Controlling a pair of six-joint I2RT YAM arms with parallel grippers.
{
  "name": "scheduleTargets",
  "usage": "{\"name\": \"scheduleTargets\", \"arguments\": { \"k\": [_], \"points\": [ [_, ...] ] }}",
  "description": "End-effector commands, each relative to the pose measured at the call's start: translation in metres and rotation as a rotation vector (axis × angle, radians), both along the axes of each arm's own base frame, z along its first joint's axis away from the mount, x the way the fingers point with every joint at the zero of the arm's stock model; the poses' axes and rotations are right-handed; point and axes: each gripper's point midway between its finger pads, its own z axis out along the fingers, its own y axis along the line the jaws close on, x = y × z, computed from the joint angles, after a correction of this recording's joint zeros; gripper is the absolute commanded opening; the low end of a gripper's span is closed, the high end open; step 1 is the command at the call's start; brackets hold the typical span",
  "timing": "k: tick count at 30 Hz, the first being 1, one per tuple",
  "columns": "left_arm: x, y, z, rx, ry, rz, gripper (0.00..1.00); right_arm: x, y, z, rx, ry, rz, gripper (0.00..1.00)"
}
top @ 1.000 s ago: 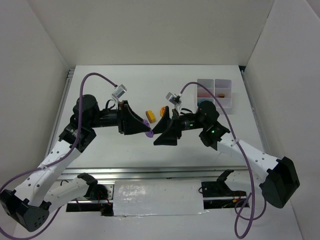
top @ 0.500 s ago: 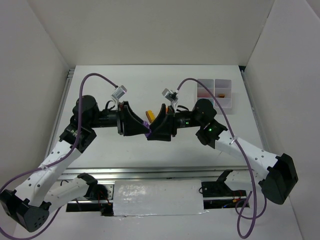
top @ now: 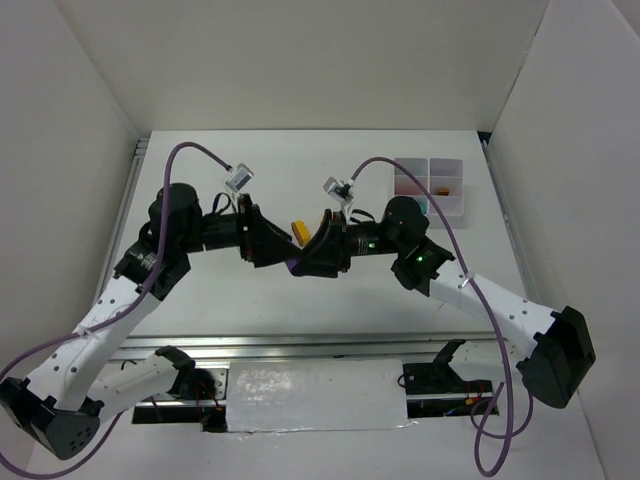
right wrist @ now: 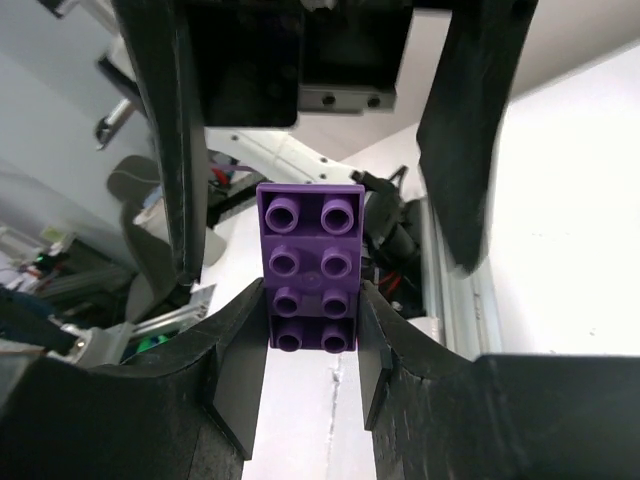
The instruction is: Sort the legos into containers by color
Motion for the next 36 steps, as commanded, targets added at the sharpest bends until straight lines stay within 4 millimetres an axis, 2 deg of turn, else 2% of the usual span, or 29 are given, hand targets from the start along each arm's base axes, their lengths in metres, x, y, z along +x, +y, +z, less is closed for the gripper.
{"name": "scheduleTargets", "arguments": {
  "k": [1,2,3,4,5,6,7,8,9,10,11,12,13,14,15,16,17,18,19,20,21,23,24,29,35,36],
  "points": [
    [0.047,0.023,0.004,0.132,-0.011,0.323,0.99,0.022,0.0,-0.002,-0.028,-0.044,-0.094,0.0],
    [0.059,0.034,0.001,0.177,-0.003,0.422,1.0,0.036,-0.001,-0.015,-0.074,0.005,-0.144,0.0],
    [0.081,0.065,-0.016,0.284,0.043,0.639,1.0,0.059,-0.01,-0.022,-0.097,0.039,-0.221,0.0],
    [0.087,0.082,-0.005,0.299,0.031,0.746,0.99,0.077,-0.016,-0.033,-0.13,0.089,-0.283,0.0],
    [0.086,0.101,-0.015,0.363,0.069,0.833,0.99,0.11,-0.036,-0.044,-0.167,0.175,-0.42,0.0],
    [0.09,0.119,-0.015,0.391,0.069,0.932,1.0,0.132,-0.051,-0.052,-0.189,0.233,-0.516,0.0],
    [0.093,0.145,-0.013,0.425,0.052,1.069,1.0,0.153,-0.067,-0.062,-0.218,0.295,-0.626,0.0],
    [0.092,0.156,-0.014,0.454,0.039,1.111,1.0,0.182,-0.096,-0.074,-0.28,0.385,-0.83,0.0],
    [0.09,0.164,-0.026,0.497,0.039,1.136,0.99,0.21,-0.134,-0.08,-0.304,0.44,-1.005,0.0],
    [0.088,0.175,-0.029,0.53,0.014,1.168,0.99,0.225,-0.159,-0.084,-0.347,0.501,-1.133,0.0],
    [0.087,0.178,-0.036,0.556,0.012,1.175,0.99,0.246,-0.197,-0.087,-0.37,0.511,-1.337,0.0],
    [0.084,0.184,-0.053,0.606,0.026,1.18,0.99,0.262,-0.23,-0.096,-0.379,0.575,-1.469,0.0],
    [0.082,0.186,-0.062,0.635,0.028,1.179,0.99,0.274,-0.25,-0.086,-0.368,0.574,-1.55,0.0],
    [0.08,0.189,-0.083,0.683,0.049,1.171,0.99,0.286,-0.285,-0.085,-0.352,0.594,-1.669,0.0],
    [0.077,0.19,-0.091,0.695,0.048,1.164,1.0,0.295,-0.301,-0.101,-0.368,0.682,-1.727,0.0],
    [0.076,0.19,-0.1,0.707,0.053,1.159,0.99,0.307,-0.315,-0.092,-0.329,0.694,-1.766,0.0],
    [0.074,0.191,-0.116,0.735,0.066,1.146,1.0,0.313,-0.327,-0.095,-0.321,0.732,-1.8,0.0],
    [0.072,0.188,-0.12,0.74,0.074,1.127,1.0,0.326,-0.347,-0.101,-0.3,0.795,-1.853,0.0],
    [0.07,0.187,-0.12,0.743,0.076,1.113,1.0,0.331,-0.354,-0.105,-0.298,0.82,-1.878,0.0],
    [0.07,0.185,-0.118,0.739,0.068,1.102,0.99,0.338,-0.361,-0.118,-0.317,0.853,-1.904,0.0],
    [0.075,0.18,-0.115,0.716,0.043,1.091,0.99,0.344,-0.369,-0.111,-0.286,0.868,-1.929,0.0],
    [0.076,0.173,-0.119,0.723,0.05,1.049,1.0,0.353,-0.374,-0.122,-0.287,0.904,-1.946,0.0],
    [0.077,0.172,-0.122,0.734,0.052,1.036,0.99,0.358,-0.376,-0.119,-0.259,0.915,-1.954,0.0],
    [0.079,0.163,-0.131,0.761,0.067,0.974,1.0,0.377,-0.379,-0.123,-0.218,0.938,-1.947,0.0],
    [0.078,0.157,-0.128,0.73,0.05,0.943,1.0,0.388,-0.383,-0.126,-0.202,0.959,-1.961,0.0],
    [0.078,0.157,-0.129,0.733,0.051,0.94,1.0,0.389,-0.384,-0.128,-0.204,0.962,-1.964,0.06]
  ]
}}
